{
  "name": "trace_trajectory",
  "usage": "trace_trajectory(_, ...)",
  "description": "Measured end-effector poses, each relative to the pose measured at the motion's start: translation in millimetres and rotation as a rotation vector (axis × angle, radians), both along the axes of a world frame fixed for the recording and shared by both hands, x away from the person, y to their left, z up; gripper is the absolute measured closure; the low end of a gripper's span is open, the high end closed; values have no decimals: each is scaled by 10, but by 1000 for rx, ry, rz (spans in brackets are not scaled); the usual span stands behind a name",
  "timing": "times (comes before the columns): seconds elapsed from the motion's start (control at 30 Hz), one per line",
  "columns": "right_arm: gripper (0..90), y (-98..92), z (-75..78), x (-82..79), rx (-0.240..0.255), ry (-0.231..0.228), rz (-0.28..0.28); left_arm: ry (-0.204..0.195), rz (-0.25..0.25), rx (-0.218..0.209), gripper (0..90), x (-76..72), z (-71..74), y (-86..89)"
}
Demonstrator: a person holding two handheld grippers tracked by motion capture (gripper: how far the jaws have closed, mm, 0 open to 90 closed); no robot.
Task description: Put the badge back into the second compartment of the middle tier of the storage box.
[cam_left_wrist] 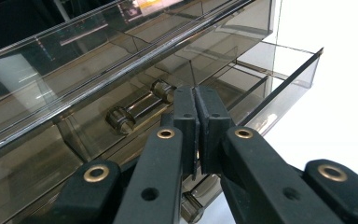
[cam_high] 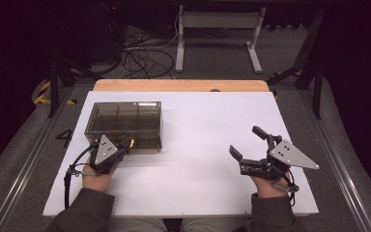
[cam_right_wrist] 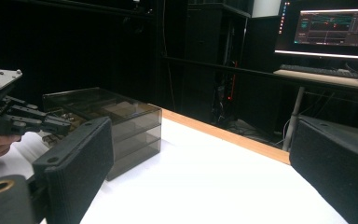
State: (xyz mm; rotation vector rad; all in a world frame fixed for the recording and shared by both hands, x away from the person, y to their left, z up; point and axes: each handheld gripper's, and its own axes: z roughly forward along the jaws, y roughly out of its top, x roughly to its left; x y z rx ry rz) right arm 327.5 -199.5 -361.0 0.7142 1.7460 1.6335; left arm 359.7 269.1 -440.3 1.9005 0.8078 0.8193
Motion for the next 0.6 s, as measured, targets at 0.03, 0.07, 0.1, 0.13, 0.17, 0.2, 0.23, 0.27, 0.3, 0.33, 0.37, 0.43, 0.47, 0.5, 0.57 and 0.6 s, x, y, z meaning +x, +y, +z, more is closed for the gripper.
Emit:
trace_trajectory(0.03,72,1,0,-1,2,2,0,3,-3,-6,870,-2,-1,2)
trace_trajectory(0.07,72,1,0,-1,2,2,0,4,-4,-10,862,-6,-1,3)
trace_trajectory(0.1,72,0,-1,-1,1,3,0,2,-3,-11,850,-11,2,5)
trace_trajectory(0.13,72,0,-2,0,2,2,-1,2,-4,-16,837,-16,2,6)
trace_trajectory(0.17,72,-2,-2,1,1,2,-1,1,-3,-22,826,-19,0,5)
trace_trajectory(0.2,72,-3,-1,0,2,3,-1,-2,-3,-20,821,-20,2,12)
trace_trajectory(0.23,72,-4,-1,0,2,3,-1,0,-4,-22,817,-22,2,15)
trace_trajectory(0.27,72,-4,-1,-1,3,4,-2,1,-5,-24,815,-22,1,16)
trace_trajectory(0.3,72,-3,-1,-2,3,4,-2,0,-5,-31,813,-24,0,14)
trace_trajectory(0.33,72,-4,-1,-2,2,4,-2,-2,-6,-31,806,-26,1,14)
trace_trajectory(0.37,72,-3,-1,-2,2,5,-1,1,-5,-37,799,-31,-1,8)
trace_trajectory(0.43,72,-2,-2,-1,2,3,-1,-1,-4,-37,791,-34,1,8)
trace_trajectory(0.47,72,-2,-3,0,1,1,0,0,-7,-39,790,-36,0,9)
trace_trajectory(0.5,72,-2,-2,0,2,2,0,-2,-7,-37,790,-36,1,10)
trace_trajectory(0.57,72,-2,-2,0,1,2,0,-1,-9,-39,790,-37,1,11)
trace_trajectory(0.6,72,-3,-2,0,3,3,-1,-3,-9,-38,790,-38,2,12)
